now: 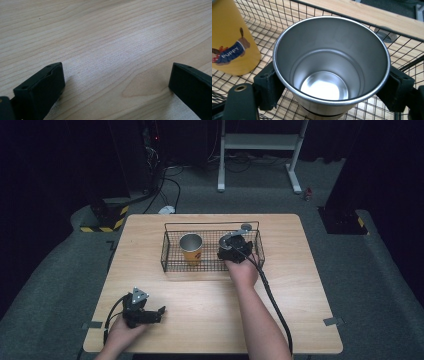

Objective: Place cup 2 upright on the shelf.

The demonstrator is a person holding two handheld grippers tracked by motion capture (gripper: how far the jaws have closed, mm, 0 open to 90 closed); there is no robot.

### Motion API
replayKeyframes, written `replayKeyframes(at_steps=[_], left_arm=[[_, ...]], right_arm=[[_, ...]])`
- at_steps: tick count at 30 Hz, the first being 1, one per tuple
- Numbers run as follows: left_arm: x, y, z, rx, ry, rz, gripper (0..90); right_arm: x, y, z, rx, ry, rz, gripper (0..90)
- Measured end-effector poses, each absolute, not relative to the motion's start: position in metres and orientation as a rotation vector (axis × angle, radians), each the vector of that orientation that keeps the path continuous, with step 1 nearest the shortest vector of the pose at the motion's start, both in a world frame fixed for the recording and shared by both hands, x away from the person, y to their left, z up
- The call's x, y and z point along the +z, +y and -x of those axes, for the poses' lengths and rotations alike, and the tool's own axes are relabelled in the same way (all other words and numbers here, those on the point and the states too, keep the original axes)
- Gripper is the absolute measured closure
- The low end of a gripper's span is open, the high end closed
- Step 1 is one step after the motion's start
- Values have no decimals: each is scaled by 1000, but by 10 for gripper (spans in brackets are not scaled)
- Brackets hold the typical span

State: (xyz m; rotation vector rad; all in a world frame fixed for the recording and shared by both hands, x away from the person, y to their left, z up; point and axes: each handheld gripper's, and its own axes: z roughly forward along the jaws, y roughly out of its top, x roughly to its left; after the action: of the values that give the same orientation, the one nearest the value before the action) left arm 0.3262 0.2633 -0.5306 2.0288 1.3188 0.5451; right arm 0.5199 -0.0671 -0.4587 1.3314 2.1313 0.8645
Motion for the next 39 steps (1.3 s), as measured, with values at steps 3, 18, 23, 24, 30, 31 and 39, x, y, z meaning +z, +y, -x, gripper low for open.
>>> replayKeyframes(at_steps=[3,18,23,24,30,31,39], left_arm=[[-530,264,-326,554,1313,-2038,6],[-530,264,-326,544,1317,-2030,7],[-530,264,-326,543,1316,-2030,7],[-530,264,-326,543,1316,-2030,7],[-530,264,-326,538,1319,-2028,7],[-530,264,-326,539,1319,-2028,7],[-530,264,-326,554,1313,-2036,7]], right_arm=[[-461,-67,-523,852,2134,-1344,185],[-469,-69,-528,828,2173,-1370,183],[-469,-69,-527,817,2175,-1368,151],[-468,-70,-528,813,2182,-1361,137],[-465,-71,-526,821,2169,-1361,98],[-464,-71,-526,825,2162,-1358,97],[-452,-73,-517,889,2126,-1344,97]])
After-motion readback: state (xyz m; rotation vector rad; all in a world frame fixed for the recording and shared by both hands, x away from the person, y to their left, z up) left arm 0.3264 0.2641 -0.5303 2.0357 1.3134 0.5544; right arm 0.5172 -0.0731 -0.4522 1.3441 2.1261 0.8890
